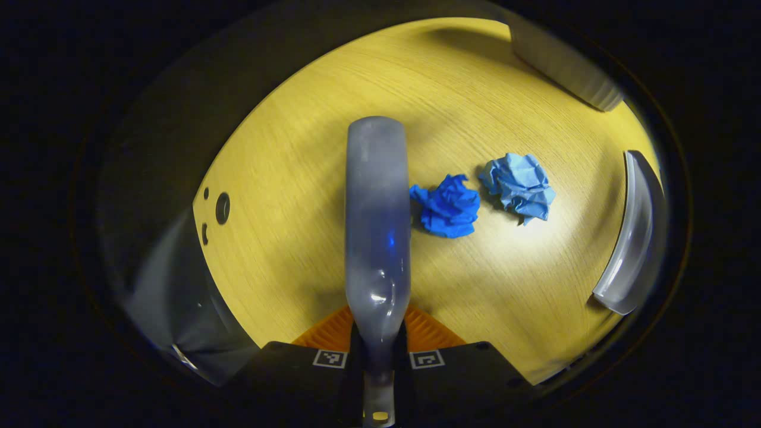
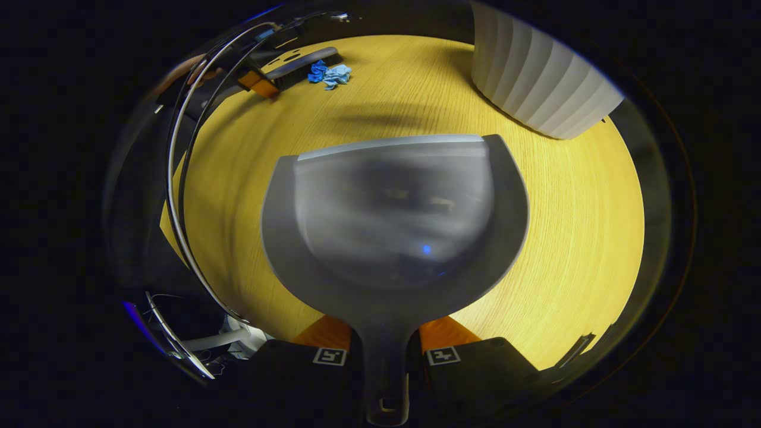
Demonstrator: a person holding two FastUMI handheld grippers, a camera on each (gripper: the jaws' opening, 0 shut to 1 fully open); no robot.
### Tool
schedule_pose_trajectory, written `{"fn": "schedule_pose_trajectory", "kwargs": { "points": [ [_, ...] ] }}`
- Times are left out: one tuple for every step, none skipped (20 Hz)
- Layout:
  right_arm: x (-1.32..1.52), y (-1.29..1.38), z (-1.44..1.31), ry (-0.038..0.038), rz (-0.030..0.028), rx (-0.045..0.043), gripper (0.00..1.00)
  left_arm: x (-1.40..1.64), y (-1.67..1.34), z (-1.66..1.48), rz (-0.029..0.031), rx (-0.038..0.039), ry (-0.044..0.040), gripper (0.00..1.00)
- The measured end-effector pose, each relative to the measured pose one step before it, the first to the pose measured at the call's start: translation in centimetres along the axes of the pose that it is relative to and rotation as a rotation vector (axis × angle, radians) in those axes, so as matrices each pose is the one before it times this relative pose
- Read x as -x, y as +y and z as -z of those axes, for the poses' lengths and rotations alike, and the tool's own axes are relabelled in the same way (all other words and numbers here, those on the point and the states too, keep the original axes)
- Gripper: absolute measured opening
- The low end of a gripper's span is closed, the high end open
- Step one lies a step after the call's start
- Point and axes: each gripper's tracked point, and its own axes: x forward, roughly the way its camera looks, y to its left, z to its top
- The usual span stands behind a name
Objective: Pick up the small broom and dustpan from the desktop, sweep the trash into the dustpan with the broom, and then empty the trash into the garbage bin.
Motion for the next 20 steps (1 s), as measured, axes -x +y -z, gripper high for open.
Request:
{"fn": "schedule_pose_trajectory", "kwargs": {
  "points": [
    [-0.075, 0.019, -0.133, -0.00054, -0.00324, -0.0023, 0.34, 0.15, -0.323, -0.597, 0.00225, -0.04114, -0.0069, 0.24],
    [-0.179, -0.035, -0.074, 0.00027, -0.00175, 0.00104, 0.34, 0.204, -0.675, -0.413, 0.01002, -0.046, -0.00673, 0.24],
    [-0.09, -0.194, -0.017, -0.00155, 0.00161, 0.01265, 0.34, 0.438, -0.398, -0.395, 0.00465, -0.04489, -0.00208, 0.24],
    [-0.045, -0.293, 0.018, -0.00336, 0.01439, 0.02829, 0.34, 0.161, -0.682, -0.221, 0.00232, -0.0414, -0.00369, 0.24],
    [0.197, -0.235, -0.041, -0.00256, 0.02104, 0.03143, 0.34, 0.165, -0.51, -0.096, 0.00991, -0.02792, -0.00077, 0.24],
    [0.406, 0.294, -0.055, -0.00281, 0.00544, 0.00943, 0.34, 0.164, -1.02, -0.182, 0.02494, -0.00815, -0.00504, 0.24],
    [0.183, 0.249, -0.007, 0.00371, -0.00541, -0.00993, 0.34, 0.193, -1.503, 0.006, 0.0391, 0.00888, -0.00649, 0.24],
    [-0.001, -0.154, -0.118, 0.00176, -0.00924, -0.0142, 0.34, 0.267, -1.7, 0.004, 0.03775, 0.0113, -0.00499, 0.24],
    [-0.137, -0.297, -0.289, -0.00258, 0.00157, 0.00493, 0.34, 0.411, -1.568, -0.069, 0.02722, 0.0017, -0.00543, 0.24],
    [-0.529, -0.497, 0.202, -0.00782, 0.0105, 0.02049, 0.34, -0.024, -0.925, 0.103, 0.01561, -0.00893, -0.00629, 0.24],
    [-0.334, -0.138, 0.334, -0.00576, 0.00339, 0.01236, 0.34, 0.008, -0.803, 0.638, 0.01425, -0.01084, -0.00087, 0.24],
    [0.162, 0.19, 0.334, 0.00178, -0.00449, -0.00586, 0.34, 0.018, -1.212, 0.163, 0.01739, -0.01085, -0.0013, 0.24],
    [0.157, 0.072, -0.018, 0.00005, -0.00832, -0.0074, 0.34, 0.117, -1.113, -0.115, 0.024, -0.0093, -0.00284, 0.27],
    [0.1, -0.168, -0.391, -0.00152, 0.00041, 0.00571, 0.34, 0.253, -1.334, -0.121, 0.02902, -0.01038, 0.00005, 0.27],
    [0.06, -0.142, -0.062, -0.01078, 0.00142, 0.01512, 0.34, 0.199, -0.825, 0.114, 0.02231, -0.00816, 0.00088, 0.24],
    [-0.147, -0.136, 0.282, -0.00828, 0.00401, 0.01516, 0.34, 0.133, -1.317, 0.07, 0.02254, -0.00706, 0.00227, 0.25],
    [0.079, -0.067, 0.178, -0.00512, 0.00136, 0.00852, 0.34, 0.29, -1.196, 0.1, 0.02474, 0.00077, 0.00185, 0.27],
    [0.134, -0.01, -0.016, -0.00508, -0.00181, -0.00134, 0.34, 0.135, -1.252, -0.038, 0.02399, 0.00427, -0.0044, 0.24],
    [-0.031, -0.02, 0.058, -0.0047, -0.00403, -0.00794, 0.34, 0.198, -0.889, -0.139, 0.01847, 0.0072, -0.00711, 0.25],
    [-0.366, -0.151, -0.15, -0.00337, -0.00564, -0.0095, 0.34, 0.335, -0.885, 0.272, 0.01821, 0.01175, 0.00069, 0.24]
  ]
}}
